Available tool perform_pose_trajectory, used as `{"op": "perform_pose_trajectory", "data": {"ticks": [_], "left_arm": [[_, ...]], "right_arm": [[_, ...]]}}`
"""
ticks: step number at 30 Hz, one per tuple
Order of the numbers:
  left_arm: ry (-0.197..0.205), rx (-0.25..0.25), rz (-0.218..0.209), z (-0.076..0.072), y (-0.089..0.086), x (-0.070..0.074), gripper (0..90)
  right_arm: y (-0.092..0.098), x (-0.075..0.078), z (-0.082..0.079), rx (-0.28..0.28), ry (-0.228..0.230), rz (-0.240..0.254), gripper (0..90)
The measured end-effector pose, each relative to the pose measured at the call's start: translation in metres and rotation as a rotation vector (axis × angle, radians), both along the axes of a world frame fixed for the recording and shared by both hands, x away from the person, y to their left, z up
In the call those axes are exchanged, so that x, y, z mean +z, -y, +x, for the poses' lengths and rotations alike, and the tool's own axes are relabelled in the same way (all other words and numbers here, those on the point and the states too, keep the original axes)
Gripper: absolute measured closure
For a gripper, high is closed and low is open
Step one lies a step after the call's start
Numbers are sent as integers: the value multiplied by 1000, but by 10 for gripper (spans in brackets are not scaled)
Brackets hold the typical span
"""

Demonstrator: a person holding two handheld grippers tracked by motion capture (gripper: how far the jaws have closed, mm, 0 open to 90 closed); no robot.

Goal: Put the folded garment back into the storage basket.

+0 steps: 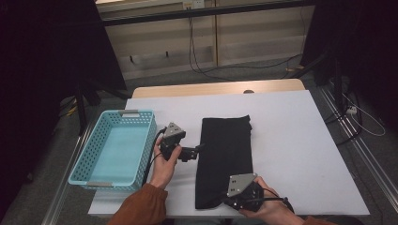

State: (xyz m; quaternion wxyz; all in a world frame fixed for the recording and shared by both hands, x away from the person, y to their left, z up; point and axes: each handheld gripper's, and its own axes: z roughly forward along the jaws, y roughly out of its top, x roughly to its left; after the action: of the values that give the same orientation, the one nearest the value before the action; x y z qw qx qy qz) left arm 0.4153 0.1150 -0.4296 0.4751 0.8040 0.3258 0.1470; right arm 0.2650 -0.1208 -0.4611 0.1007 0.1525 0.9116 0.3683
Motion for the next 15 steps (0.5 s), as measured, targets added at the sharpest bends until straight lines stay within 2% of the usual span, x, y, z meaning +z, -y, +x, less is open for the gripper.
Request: {"op": "perform_pose_trajectory", "data": {"ticks": [6,8,9,11,13,15], "left_arm": [[-5,38,-13,22,8,-3,61],[-4,33,27,29,12,-5,71],[-1,41,30,32,13,-6,81],[-19,49,6,39,16,-8,84],[-7,66,24,46,19,-9,104],[-26,83,13,52,20,-9,127]], "right_arm": [[0,0,0,-2,-1,2,795],[0,0,0,-2,-8,4,795],[1,0,1,-3,-13,7,795],[1,0,1,-2,-12,8,794],[1,0,1,0,-13,10,793],[2,0,2,10,-16,16,793]]}}
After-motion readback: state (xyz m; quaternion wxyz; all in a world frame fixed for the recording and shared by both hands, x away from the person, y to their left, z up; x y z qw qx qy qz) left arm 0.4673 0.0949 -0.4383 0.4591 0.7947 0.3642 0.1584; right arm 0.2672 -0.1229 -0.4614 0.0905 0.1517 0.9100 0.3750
